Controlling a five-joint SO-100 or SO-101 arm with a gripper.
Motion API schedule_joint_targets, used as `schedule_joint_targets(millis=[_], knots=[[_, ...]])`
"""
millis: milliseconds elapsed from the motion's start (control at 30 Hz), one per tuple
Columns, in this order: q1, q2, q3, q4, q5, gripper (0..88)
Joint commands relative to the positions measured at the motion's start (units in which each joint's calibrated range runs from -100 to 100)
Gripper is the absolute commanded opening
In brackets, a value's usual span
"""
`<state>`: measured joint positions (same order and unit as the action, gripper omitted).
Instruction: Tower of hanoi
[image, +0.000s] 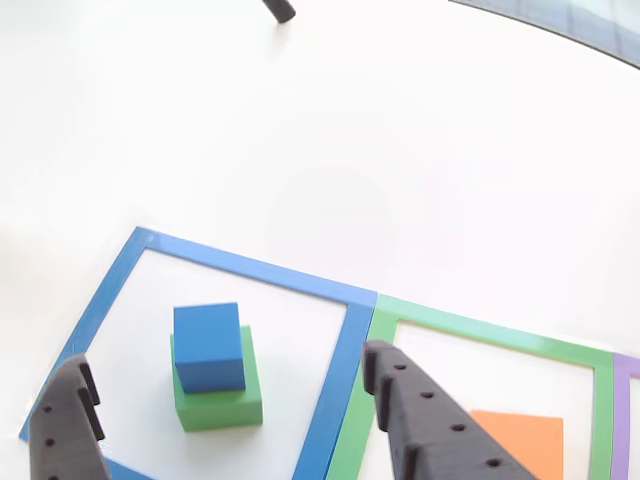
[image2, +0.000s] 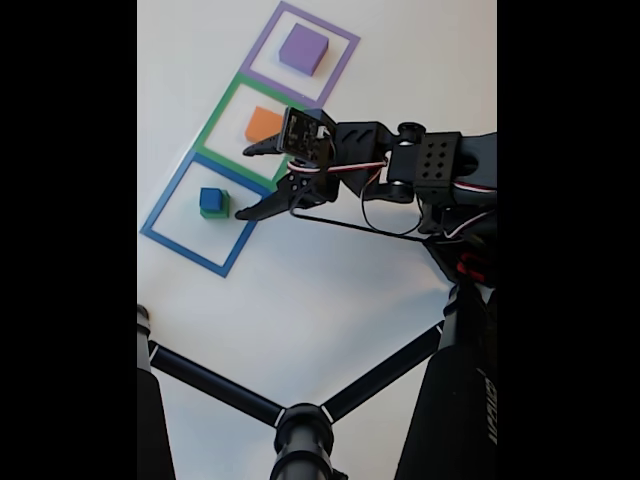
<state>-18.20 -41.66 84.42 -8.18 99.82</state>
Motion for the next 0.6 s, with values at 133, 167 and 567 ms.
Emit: schedule_joint_targets(millis=[133,167,567], knots=[[0.56,24.1,-1.15,-31.33,0.18,32.1],[0.36,25.8,-1.24,-33.03,0.18,32.1],[-1.27,43.8,-6.87,-45.74,0.18,32.3]])
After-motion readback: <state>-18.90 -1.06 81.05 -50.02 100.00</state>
